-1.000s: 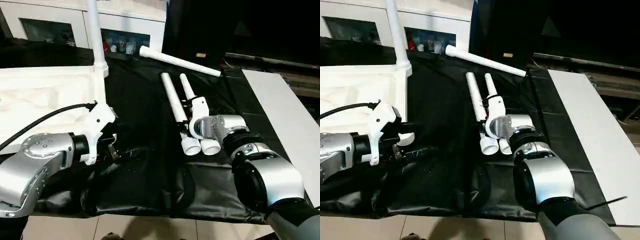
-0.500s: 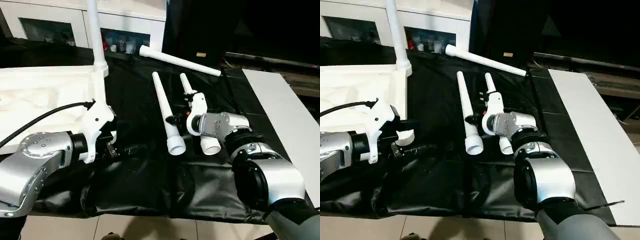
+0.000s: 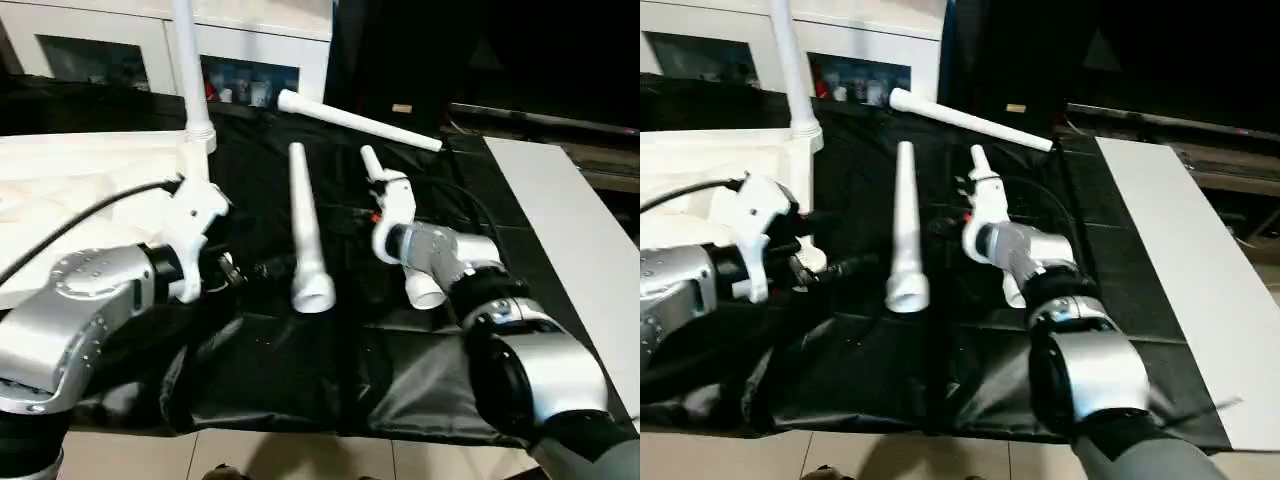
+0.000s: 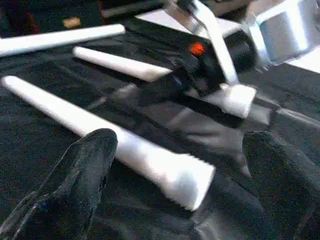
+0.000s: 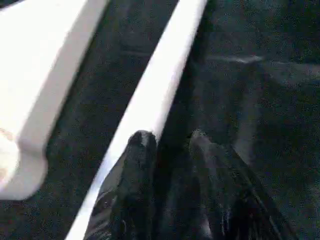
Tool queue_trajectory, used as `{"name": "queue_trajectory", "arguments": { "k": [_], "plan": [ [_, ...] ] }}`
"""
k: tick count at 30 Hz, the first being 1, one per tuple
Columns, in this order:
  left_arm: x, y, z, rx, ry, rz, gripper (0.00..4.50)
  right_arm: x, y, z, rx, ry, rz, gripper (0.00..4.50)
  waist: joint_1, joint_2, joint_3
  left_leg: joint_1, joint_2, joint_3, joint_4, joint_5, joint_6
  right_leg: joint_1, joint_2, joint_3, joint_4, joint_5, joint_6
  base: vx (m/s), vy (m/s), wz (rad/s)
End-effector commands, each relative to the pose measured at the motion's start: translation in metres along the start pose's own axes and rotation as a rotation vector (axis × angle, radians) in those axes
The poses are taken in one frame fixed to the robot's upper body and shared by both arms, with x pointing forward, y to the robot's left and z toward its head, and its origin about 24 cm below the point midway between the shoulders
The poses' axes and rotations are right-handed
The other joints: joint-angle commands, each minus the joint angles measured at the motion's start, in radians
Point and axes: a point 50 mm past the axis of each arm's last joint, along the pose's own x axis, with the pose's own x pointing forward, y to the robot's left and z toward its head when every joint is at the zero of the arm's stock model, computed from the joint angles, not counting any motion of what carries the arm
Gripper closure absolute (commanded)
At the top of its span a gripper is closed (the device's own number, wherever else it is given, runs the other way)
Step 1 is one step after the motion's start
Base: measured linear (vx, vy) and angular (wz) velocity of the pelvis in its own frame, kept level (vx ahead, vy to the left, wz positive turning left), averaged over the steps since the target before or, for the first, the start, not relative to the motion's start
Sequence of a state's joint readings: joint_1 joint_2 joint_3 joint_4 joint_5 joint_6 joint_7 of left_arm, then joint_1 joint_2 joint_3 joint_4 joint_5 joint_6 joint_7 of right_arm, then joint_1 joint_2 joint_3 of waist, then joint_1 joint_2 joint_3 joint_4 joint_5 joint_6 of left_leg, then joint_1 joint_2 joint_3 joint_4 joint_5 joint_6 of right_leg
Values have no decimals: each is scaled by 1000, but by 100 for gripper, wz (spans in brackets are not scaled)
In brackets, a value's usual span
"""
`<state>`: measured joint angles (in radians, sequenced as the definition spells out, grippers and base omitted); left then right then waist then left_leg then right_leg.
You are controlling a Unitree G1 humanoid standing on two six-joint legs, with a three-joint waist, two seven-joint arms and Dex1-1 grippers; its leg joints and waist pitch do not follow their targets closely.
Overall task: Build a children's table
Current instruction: Pick table leg
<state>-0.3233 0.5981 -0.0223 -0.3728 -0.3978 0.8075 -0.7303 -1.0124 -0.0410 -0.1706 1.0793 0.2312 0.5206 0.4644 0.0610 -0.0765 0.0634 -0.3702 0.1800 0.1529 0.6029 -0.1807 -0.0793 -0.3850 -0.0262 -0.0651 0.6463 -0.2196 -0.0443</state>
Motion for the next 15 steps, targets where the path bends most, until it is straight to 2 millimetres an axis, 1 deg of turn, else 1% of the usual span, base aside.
{"name": "queue_trajectory", "arguments": {
  "k": [1,2,3,6,7,8,9,10,11,12,13,14,15],
  "plan": [
    [1,-4,0,11,12,-23,0,-2,2,9,0,-29,-1,284,3,25,-61,12,55,-10,-74,-176,-46,41,-115,65,-78,-165,-173,0,0,0],
    [1,-4,-3,17,35,-17,0,1,6,14,3,-55,2,259,3,22,-59,12,55,-9,-75,-177,-47,41,-114,65,-78,-169,-172,0,0,0],
    [1,-4,-5,23,48,-10,0,2,11,17,11,-71,16,250,5,19,-61,12,55,-9,-74,-170,-46,41,-116,66,-75,-164,-169,0,0,0],
    [-1,-2,-9,21,74,19,0,5,20,22,26,-99,45,240,3,23,-61,12,56,-9,-75,-162,-46,41,-115,65,-75,-152,-167,0,0,0],
    [-1,-2,-9,21,74,19,0,5,20,22,26,-99,45,217,3,23,-61,12,56,-9,-75,-163,-47,41,-115,66,-75,-151,-167,0,0,0],
    [-1,1,-11,18,86,42,0,9,27,19,23,-72,71,209,3,17,-59,13,56,-9,-76,-174,-46,39,-114,65,-75,-166,-164,0,0,0],
    [-2,3,-12,15,97,67,0,13,32,13,4,-38,74,203,3,20,-59,12,56,-9,-77,-175,-47,39,-115,65,-75,-170,-163,0,0,0],
    [-2,3,-12,15,97,67,0,13,32,13,4,-38,74,203,2,20,-58,12,56,-9,-78,-178,-49,38,-115,65,-77,-176,-161,0,0,0],
    [-3,5,-13,15,104,83,0,15,35,8,-12,-13,75,185,3,21,-58,12,56,-10,-78,-181,-51,39,-117,66,-78,-185,-158,0,0,0],
    [-3,5,-13,15,104,83,0,15,35,8,-12,-13,75,173,2,22,-59,14,56,-10,-78,-179,-54,36,-115,66,-77,-179,-158,0,0,0],
    [-2,9,-14,17,110,126,0,18,37,4,-25,1,67,165,2,14,-59,12,56,-9,-78,-176,-53,38,-115,66,-78,-177,-156,0,0,0],
    [0,17,-15,-5,106,201,0,19,38,2,-32,-5,56,165,5,12,-58,12,55,-8,-78,-168,-54,37,-115,66,-77,-179,-152,0,0,0],
    [0,17,-15,-5,106,201,0,19,38,2,-32,-5,56,154,8,17,-59,15,56,-8,-78,-176,-56,35,-118,67,-79,-187,-146,0,0,0]
  ]
}}
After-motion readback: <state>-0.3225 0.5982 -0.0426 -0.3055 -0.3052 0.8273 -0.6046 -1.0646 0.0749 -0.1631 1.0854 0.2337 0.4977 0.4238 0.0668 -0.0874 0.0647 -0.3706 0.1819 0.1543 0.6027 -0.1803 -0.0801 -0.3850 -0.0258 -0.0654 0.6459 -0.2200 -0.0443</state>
